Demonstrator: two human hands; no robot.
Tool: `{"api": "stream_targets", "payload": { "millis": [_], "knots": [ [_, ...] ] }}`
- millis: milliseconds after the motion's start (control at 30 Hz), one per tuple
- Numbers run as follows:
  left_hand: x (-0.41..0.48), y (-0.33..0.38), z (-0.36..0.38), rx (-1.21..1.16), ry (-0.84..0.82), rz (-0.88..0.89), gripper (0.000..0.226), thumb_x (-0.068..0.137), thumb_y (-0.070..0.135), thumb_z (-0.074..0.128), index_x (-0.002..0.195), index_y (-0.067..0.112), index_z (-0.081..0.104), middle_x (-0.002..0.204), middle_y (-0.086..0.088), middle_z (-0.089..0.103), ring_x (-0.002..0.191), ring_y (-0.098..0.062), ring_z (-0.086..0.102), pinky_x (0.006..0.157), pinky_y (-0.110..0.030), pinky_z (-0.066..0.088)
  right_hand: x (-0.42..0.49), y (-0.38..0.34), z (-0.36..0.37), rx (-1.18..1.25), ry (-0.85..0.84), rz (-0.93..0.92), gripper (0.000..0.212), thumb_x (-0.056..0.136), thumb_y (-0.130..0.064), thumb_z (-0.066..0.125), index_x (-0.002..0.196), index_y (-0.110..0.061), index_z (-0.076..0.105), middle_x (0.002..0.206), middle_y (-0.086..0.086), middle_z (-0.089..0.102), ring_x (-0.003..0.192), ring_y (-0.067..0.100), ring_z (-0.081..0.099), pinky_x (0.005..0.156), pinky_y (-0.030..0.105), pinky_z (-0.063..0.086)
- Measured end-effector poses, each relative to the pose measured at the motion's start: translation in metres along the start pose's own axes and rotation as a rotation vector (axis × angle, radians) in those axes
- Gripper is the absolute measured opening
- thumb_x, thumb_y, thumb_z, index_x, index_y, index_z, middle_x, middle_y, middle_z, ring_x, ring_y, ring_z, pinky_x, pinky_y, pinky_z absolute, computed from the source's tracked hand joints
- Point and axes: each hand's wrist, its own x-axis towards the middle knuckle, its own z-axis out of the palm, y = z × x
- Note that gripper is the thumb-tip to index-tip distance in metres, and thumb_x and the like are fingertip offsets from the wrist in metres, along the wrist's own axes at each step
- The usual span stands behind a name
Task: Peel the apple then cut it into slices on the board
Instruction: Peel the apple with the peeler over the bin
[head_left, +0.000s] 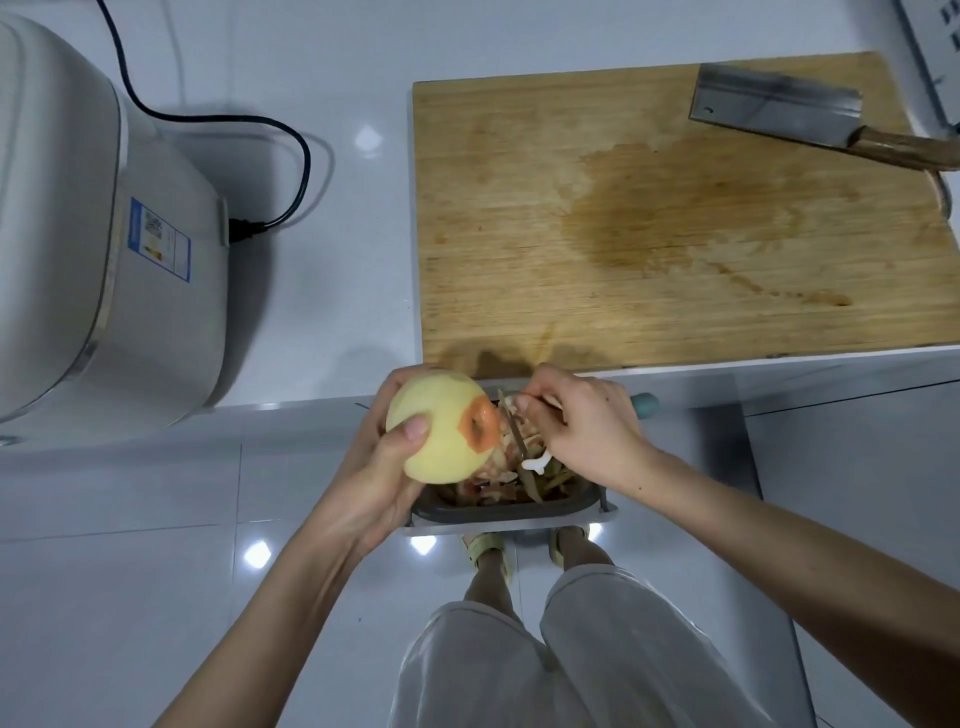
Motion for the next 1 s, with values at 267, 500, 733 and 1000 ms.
{"api": "stream_targets", "payload": {
  "millis": [267, 500, 733, 1000],
  "knots": [
    [-0.006, -0.011, -0.001, 0.541, 0.075, 0.215, 0.064, 0.055, 0.036, 0.077, 0.111, 0.036, 0.046, 0.105, 0.024, 0.056, 0.104, -0.007, 0.056, 0.081, -0.024, 0.051, 0.007, -0.008, 0.006, 1.163, -0.578, 0.918, 0.02, 0.094, -0.015, 0.04, 0.08, -0.011, 0.054, 0.05, 0.002, 0.051, 0.039, 0.011, 0.039, 0.039, 0.019, 0.03],
    [-0.004, -0.024, -0.001, 0.643, 0.151, 0.283, 0.068, 0.055, 0.041, 0.079, 0.113, 0.032, 0.044, 0.11, 0.021, 0.053, 0.106, -0.002, 0.054, 0.082, -0.014, 0.046, 0.003, 0.0, 0.008, 1.606, -0.918, 1.126, 0.04, 0.083, -0.034, 0.048, 0.077, 0.002, 0.064, 0.047, 0.0, 0.048, 0.034, 0.009, 0.04, 0.035, 0.017, 0.031],
    [-0.002, -0.025, -0.006, 0.503, 0.202, 0.197, 0.068, 0.053, 0.042, 0.078, 0.112, 0.034, 0.046, 0.112, 0.011, 0.054, 0.102, -0.005, 0.056, 0.078, -0.024, 0.051, 0.0, -0.002, 0.007, 1.503, -0.84, 1.108, 0.025, 0.086, -0.031, 0.048, 0.084, -0.008, 0.058, 0.048, 0.0, 0.049, 0.034, 0.008, 0.039, 0.035, 0.016, 0.029],
    [-0.001, -0.026, 0.0, 0.346, 0.147, 0.164, 0.071, 0.055, 0.034, 0.079, 0.117, 0.03, 0.046, 0.116, 0.004, 0.054, 0.101, -0.003, 0.058, 0.074, -0.02, 0.051, 0.0, -0.01, -0.002, 1.545, -0.684, 0.983, 0.027, 0.091, -0.029, 0.047, 0.079, -0.008, 0.059, 0.061, 0.011, 0.056, 0.036, 0.01, 0.04, 0.034, 0.016, 0.031]
  ]
}}
